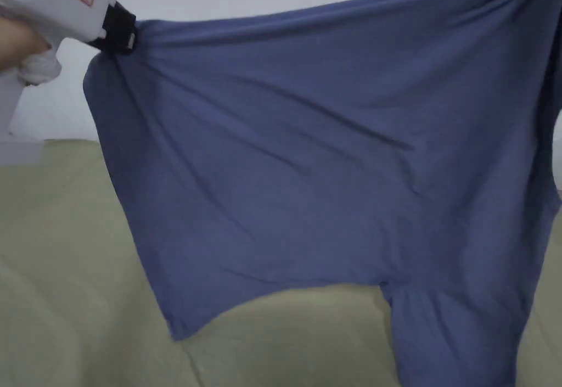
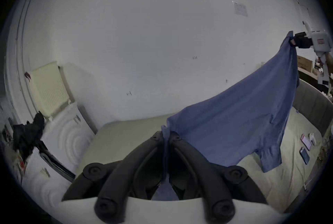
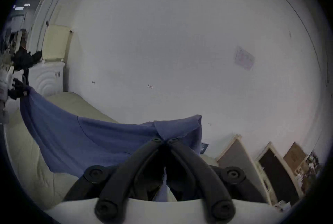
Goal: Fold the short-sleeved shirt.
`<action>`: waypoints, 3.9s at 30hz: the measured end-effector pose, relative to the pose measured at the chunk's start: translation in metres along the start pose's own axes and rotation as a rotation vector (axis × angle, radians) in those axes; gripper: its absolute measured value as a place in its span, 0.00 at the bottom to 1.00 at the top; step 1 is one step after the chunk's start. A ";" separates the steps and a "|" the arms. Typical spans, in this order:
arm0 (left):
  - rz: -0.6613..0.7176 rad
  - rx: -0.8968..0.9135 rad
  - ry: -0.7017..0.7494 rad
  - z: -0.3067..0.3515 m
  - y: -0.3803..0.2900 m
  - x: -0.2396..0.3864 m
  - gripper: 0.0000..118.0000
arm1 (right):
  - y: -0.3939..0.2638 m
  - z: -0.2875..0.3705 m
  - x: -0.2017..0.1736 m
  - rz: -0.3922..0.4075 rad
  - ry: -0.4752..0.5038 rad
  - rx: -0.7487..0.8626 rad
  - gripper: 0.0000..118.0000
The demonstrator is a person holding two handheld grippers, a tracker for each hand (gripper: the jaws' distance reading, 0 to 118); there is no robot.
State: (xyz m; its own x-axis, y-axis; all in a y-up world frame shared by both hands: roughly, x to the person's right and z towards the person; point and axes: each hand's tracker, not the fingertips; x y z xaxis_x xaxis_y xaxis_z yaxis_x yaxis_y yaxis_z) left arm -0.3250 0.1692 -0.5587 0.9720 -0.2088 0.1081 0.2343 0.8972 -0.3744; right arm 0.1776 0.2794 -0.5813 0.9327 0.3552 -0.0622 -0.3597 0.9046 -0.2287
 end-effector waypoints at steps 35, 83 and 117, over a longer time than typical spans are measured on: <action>0.112 -0.063 -0.214 0.192 -0.317 0.056 0.05 | -0.306 0.270 -0.059 -0.229 0.232 -0.097 0.00; 0.315 0.030 0.127 0.308 -0.426 0.159 0.00 | -0.447 0.414 -0.192 -0.422 -0.049 -0.073 0.00; 0.441 -0.540 0.037 0.194 -0.470 0.137 0.09 | -0.524 0.267 -0.175 -0.216 0.181 -0.784 0.14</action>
State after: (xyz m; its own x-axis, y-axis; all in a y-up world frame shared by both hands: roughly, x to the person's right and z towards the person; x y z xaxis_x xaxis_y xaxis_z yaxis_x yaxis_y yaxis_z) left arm -0.3054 -0.2052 -0.1896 0.9764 0.1087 -0.1866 -0.2146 0.5844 -0.7826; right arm 0.1961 -0.1940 -0.1911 0.9928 0.0888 -0.0798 -0.1137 0.4982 -0.8596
